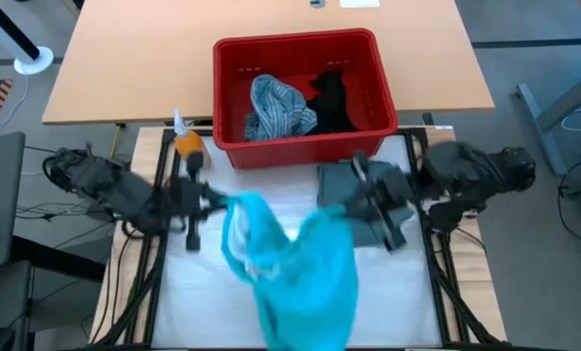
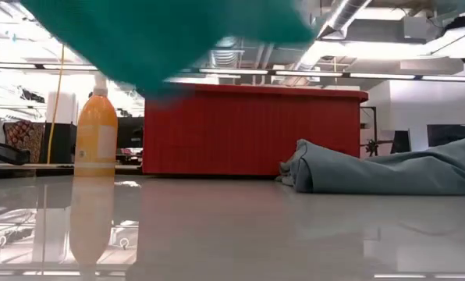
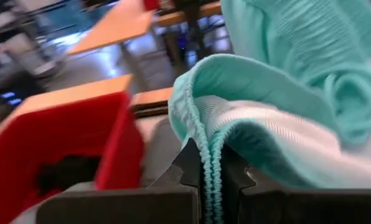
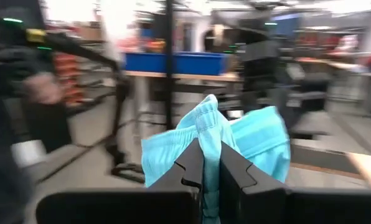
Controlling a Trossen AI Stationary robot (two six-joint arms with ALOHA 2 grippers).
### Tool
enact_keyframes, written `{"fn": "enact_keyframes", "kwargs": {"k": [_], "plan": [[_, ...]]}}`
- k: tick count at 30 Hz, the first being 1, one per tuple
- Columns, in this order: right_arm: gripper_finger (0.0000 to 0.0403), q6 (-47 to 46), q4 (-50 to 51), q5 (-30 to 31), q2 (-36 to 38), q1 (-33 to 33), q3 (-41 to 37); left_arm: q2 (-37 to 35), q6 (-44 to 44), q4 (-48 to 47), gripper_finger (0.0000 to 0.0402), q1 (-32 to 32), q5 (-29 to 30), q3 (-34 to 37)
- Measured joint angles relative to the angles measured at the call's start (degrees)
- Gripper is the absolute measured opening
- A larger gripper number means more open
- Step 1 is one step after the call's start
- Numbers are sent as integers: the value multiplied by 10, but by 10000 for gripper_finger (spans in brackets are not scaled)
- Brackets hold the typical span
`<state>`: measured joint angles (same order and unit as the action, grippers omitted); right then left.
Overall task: Fold Laundry from Bin
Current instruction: Fold the light blue shorts
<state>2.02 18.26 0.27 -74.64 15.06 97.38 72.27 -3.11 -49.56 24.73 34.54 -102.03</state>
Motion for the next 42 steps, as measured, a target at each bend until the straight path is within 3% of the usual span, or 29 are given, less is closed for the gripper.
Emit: {"fn": "enact_keyframes", "kwargs": {"k": [4, 8, 13, 16, 18, 23, 26, 29, 33, 37, 42], "plan": [[42, 0, -1, -53, 0, -71, 30, 0, -52, -9, 0, -59, -4, -30], [42, -23, 42, -94, 2, -68, 44, -2, -64, -32, 0, -71, -45, -44], [42, -93, 102, -93, -5, 13, -21, 4, 110, -191, 0, -36, -117, -18], [42, -159, 35, -86, -17, 64, -126, 9, 241, -276, 0, 12, -128, 68], [42, -218, -30, -83, -20, 88, -203, 11, 313, -275, 0, 49, -146, 149], [42, -367, -185, -59, -29, 109, -351, 12, 432, -118, 0, 132, -203, 352], [42, -407, -206, -60, -38, 107, -388, 21, 495, 0, 0, 155, -237, 440], [42, -425, -221, -61, -42, 96, -390, 26, 552, 31, 4, 173, -261, 482], [42, -426, -233, -67, -55, 79, -391, 27, 560, 32, 45, 192, -288, 492], [42, -430, -237, -80, -64, 65, -391, 23, 545, 55, 117, 198, -312, 492], [42, -456, -232, -84, -88, 61, -392, 16, 534, 28, 201, 195, -382, 464]]}}
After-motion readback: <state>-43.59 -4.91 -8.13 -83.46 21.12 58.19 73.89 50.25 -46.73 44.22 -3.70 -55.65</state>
